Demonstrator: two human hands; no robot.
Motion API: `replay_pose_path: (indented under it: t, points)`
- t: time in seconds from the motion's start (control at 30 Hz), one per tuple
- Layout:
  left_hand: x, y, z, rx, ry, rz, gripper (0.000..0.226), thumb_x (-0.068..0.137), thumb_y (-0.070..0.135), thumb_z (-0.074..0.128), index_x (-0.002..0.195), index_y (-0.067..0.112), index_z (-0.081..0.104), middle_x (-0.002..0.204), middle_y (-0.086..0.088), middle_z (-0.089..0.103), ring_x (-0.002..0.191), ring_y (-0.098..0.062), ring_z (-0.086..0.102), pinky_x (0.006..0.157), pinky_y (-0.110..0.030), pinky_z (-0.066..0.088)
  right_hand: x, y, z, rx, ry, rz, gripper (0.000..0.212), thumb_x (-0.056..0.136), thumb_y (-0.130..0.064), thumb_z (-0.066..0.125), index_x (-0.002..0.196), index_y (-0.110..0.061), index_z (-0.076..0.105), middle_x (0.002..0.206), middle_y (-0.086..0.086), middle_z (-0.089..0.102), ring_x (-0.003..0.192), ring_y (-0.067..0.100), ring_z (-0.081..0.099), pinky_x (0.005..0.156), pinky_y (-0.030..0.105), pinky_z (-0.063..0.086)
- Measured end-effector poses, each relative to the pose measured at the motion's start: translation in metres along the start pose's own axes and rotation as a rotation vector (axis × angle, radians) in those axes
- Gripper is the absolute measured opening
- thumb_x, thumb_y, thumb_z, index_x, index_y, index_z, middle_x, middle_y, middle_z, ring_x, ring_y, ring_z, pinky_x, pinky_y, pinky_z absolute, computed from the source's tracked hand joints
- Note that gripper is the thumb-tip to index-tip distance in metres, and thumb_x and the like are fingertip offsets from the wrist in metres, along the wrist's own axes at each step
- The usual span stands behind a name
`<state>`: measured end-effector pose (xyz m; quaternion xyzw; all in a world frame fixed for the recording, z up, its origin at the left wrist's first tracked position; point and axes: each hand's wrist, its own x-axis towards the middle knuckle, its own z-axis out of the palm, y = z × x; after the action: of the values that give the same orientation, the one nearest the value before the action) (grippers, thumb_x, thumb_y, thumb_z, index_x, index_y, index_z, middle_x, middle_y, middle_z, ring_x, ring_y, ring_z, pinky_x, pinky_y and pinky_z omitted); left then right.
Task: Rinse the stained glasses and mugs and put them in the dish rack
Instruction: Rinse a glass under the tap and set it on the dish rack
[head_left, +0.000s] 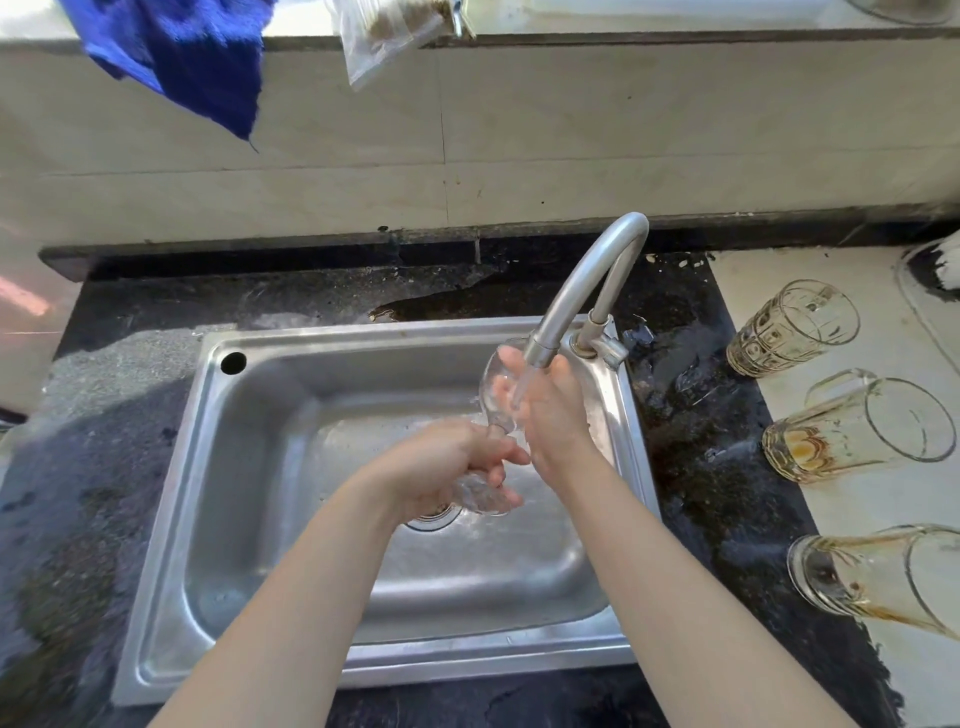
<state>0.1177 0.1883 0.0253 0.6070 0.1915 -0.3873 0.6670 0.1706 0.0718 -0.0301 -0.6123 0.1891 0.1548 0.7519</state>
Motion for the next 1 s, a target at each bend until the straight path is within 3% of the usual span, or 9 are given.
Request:
replay_pose_path:
  t: [0.1, 0.2, 0.3, 0.47, 0.53, 0.63, 0.77, 0.83, 1.0]
  points:
    - [0.014, -0.006, 0.005, 0.305, 0.127, 0.019, 0.013, 0.096, 0.004, 0.046, 0.095, 0.002, 0.059, 0.047, -0.001, 0.052, 0.045, -0.013, 0.064, 0.054, -0.022, 0.055, -0.002, -0.003, -0.003, 0.017, -0.034, 0.024, 0.060, 0.057, -0.035, 0.082, 0.102, -0.014, 0.049, 0.100, 0.009, 0.057, 0.093, 0.023, 0.062, 0.091, 0.045, 0.050]
    - [0.029, -0.022, 0.007, 0.592, 0.292, 0.042, 0.018, 0.095, 0.007, 0.040, 0.104, 0.006, 0.055, 0.060, -0.007, 0.060, 0.045, -0.015, 0.063, 0.043, -0.017, 0.045, -0.007, 0.001, -0.003, -0.120, -0.007, -0.013, 0.062, 0.062, -0.033, 0.085, 0.109, -0.005, 0.054, 0.098, 0.006, 0.062, 0.093, 0.020, 0.063, 0.092, 0.042, 0.049]
    - [0.034, -0.042, 0.005, 0.826, 0.486, 0.104, 0.015, 0.094, 0.017, 0.041, 0.098, 0.014, 0.054, 0.093, -0.010, 0.066, 0.081, -0.028, 0.065, 0.066, -0.030, 0.050, -0.009, 0.005, -0.004, -0.196, -0.034, -0.060, 0.064, 0.059, -0.042, 0.086, 0.089, 0.007, 0.056, 0.076, 0.004, 0.055, 0.074, 0.015, 0.055, 0.077, 0.035, 0.046]
    - [0.028, -0.052, -0.011, 0.881, 0.489, 0.126, 0.018, 0.093, 0.023, 0.040, 0.101, 0.022, 0.055, 0.102, -0.007, 0.068, 0.093, -0.030, 0.062, 0.079, -0.038, 0.052, -0.002, 0.005, -0.004, -0.699, -0.067, -0.320, 0.046, 0.068, -0.054, 0.071, 0.044, -0.020, 0.051, 0.066, 0.001, 0.052, 0.066, 0.016, 0.050, 0.069, 0.029, 0.041]
    - [0.024, -0.049, -0.016, 0.920, 0.506, 0.152, 0.018, 0.093, 0.022, 0.040, 0.102, 0.023, 0.055, 0.104, -0.006, 0.068, 0.095, -0.031, 0.062, 0.078, -0.038, 0.051, -0.006, 0.000, -0.002, -0.732, -0.074, -0.374, 0.043, 0.070, -0.054, 0.070, 0.053, -0.016, 0.063, 0.070, 0.010, 0.058, 0.070, 0.017, 0.055, 0.067, 0.032, 0.043]
    - [0.021, -0.042, -0.020, 1.118, 0.584, 0.173, 0.024, 0.095, 0.024, 0.038, 0.114, 0.020, 0.052, 0.111, -0.010, 0.066, 0.103, -0.035, 0.060, 0.073, -0.036, 0.043, -0.008, -0.018, 0.000, -0.688, -0.300, -0.160, 0.043, 0.081, -0.045, 0.069, 0.071, -0.004, 0.072, 0.068, 0.007, 0.071, 0.070, 0.018, 0.066, 0.074, 0.037, 0.049]
    - [0.014, -0.035, -0.017, 1.358, 0.622, 0.171, 0.024, 0.094, 0.020, 0.037, 0.116, 0.015, 0.047, 0.111, -0.012, 0.065, 0.102, -0.038, 0.061, 0.068, -0.036, 0.036, -0.010, -0.045, -0.006, -0.702, -0.599, 0.065, 0.044, 0.095, -0.042, 0.050, 0.093, -0.005, 0.074, 0.073, -0.002, 0.075, 0.076, 0.003, 0.070, 0.070, 0.014, 0.042]
    - [0.017, -0.036, -0.017, 1.252, 0.551, 0.172, 0.023, 0.094, 0.022, 0.038, 0.112, 0.015, 0.050, 0.109, -0.012, 0.065, 0.101, -0.036, 0.060, 0.068, -0.036, 0.038, -0.008, -0.042, -0.005, -0.666, -0.525, 0.022, 0.048, 0.096, -0.043, 0.050, 0.080, -0.004, 0.073, 0.062, 0.000, 0.072, 0.061, 0.006, 0.069, 0.058, 0.008, 0.045]
    - [0.018, -0.043, -0.015, 0.855, 0.335, 0.221, 0.021, 0.090, 0.032, 0.052, 0.110, 0.025, 0.048, 0.099, -0.002, 0.064, 0.091, -0.025, 0.060, 0.078, -0.036, 0.049, -0.004, -0.013, 0.004, -0.537, -0.113, -0.134, 0.057, 0.079, -0.052, 0.070, 0.047, -0.014, 0.042, 0.048, 0.009, 0.051, 0.043, 0.015, 0.046, 0.053, 0.031, 0.040]
